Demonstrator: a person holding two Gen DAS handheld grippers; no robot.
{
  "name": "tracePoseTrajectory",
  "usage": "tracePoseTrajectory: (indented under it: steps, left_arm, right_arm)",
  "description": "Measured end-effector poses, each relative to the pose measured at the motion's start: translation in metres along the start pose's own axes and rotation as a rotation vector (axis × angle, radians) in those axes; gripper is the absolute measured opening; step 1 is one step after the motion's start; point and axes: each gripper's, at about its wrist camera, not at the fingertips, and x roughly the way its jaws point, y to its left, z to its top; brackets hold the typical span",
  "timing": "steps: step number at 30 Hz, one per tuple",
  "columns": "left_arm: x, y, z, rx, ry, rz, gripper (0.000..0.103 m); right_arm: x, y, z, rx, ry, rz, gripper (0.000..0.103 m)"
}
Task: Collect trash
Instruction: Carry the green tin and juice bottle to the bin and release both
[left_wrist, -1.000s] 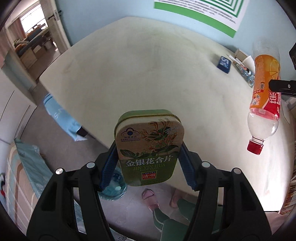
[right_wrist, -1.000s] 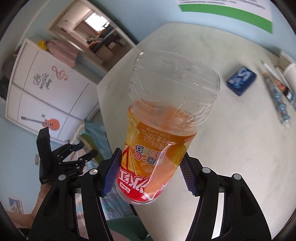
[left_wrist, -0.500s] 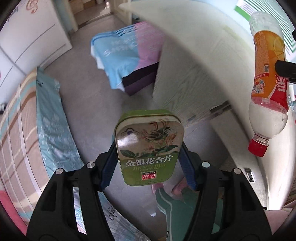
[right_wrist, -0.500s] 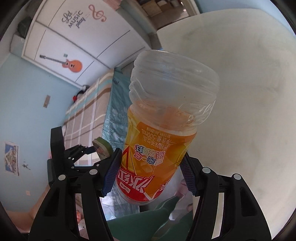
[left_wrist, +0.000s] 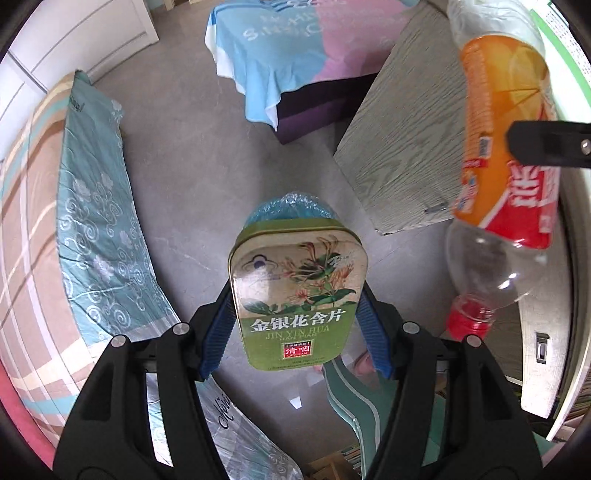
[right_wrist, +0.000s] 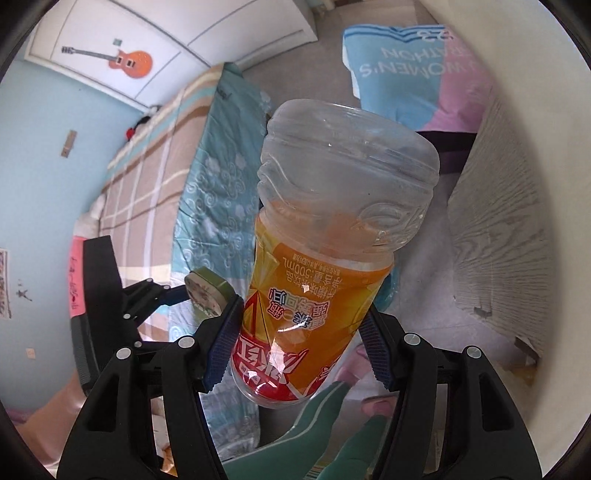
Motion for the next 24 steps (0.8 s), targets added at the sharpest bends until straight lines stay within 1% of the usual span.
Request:
tracePoseTrajectory:
  steps: [3,4,8,12,15,19,21,22,24]
  left_arm:
    - [0.021,0.004,0.0,0.003,0.024,-0.005,0.06]
    - [0.028,0.004,0.0,0.005,0.028,-0.006,0.06]
    - [0.059,0.007,0.001,0.006,0.059,-0.015,0.06]
    - [0.091,0.009,0.007,0.01,0.083,-0.035,0.06]
    - [0.12,0.012,0.01,-0.001,0.105,-0.057,0.06]
    - [0.157,0.014,0.012,0.003,0.151,-0.046,0.06]
    - [0.174,0.015,0.013,0.0,0.186,-0.046,0.06]
    - [0.18,0.015,0.013,-0.007,0.199,-0.045,0.061]
    - [0.188,0.017,0.014,-0.012,0.216,-0.031,0.075]
  right_arm:
    - [0.026,-0.003,0.003,0.006,0.02,-0.026,0.062]
    - [0.039,-0.002,0.01,0.007,0.027,-0.038,0.062]
    - [0.072,-0.013,0.014,0.029,0.036,-0.068,0.062]
    - [0.107,-0.032,0.016,0.036,0.053,-0.107,0.062]
    - [0.143,-0.045,0.018,0.049,0.069,-0.132,0.062]
    - [0.183,-0.058,0.018,0.069,0.088,-0.153,0.063]
    - [0.202,-0.064,0.018,0.077,0.118,-0.162,0.064]
    - [0.211,-0.067,0.018,0.077,0.128,-0.166,0.064]
    - [0.222,-0.072,0.018,0.087,0.15,-0.178,0.068]
